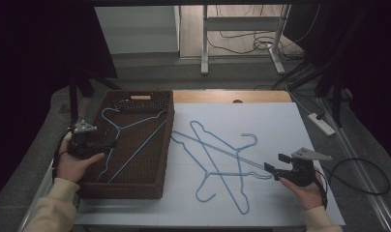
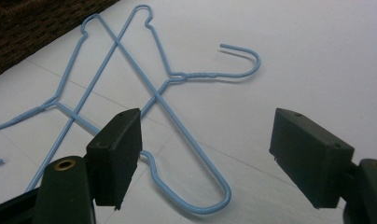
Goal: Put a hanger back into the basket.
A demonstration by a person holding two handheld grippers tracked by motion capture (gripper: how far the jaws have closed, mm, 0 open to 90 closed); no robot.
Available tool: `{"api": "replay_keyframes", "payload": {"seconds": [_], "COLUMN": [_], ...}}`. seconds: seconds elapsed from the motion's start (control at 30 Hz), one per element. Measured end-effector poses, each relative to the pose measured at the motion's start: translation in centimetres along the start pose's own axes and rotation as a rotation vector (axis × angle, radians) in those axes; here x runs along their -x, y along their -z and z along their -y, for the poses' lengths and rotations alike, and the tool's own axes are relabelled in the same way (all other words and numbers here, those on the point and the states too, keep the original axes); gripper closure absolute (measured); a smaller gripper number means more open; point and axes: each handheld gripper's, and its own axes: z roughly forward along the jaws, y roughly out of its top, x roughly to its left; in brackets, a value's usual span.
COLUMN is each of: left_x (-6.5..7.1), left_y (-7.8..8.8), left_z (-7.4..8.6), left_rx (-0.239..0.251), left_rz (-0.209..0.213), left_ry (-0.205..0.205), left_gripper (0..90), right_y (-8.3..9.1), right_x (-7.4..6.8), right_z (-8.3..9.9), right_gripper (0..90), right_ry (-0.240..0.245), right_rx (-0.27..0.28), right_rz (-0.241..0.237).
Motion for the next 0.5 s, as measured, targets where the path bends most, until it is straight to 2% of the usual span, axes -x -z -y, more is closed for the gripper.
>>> {"api": "replay_keyframes", "payload": {"seconds": [0.1,0.17,0.33,0.47,0.5], "left_x": [0.8,1.3,2.8,4.2,4.2], "left_y": [1.1,1.6,2.1,2.3,2.3], "left_z": [-0.5,-0.8,-1.4,-1.6,-1.6], "left_rx": [0.060,0.084,0.107,0.135,0.135], "left_rz": [0.048,0.079,0.119,0.173,0.173], "left_ry": [-0.006,-0.012,-0.034,-0.032,-0.032], "left_gripper": [30.5,29.6,27.6,27.1,26.8], "right_y": [0.0,0.0,0.0,0.1,0.1], "right_x": [0.0,0.0,-0.1,0.0,0.0], "right_z": [0.0,0.0,0.0,0.0,0.0], "right_gripper": [25.5,25.5,25.6,25.6,25.6], "right_ry": [0.001,0.001,0.002,0.000,0.000], "right_rx": [-0.001,0.000,0.001,0.004,0.004], "right_rz": [0.000,0.000,-0.001,-0.001,-0.001]}}
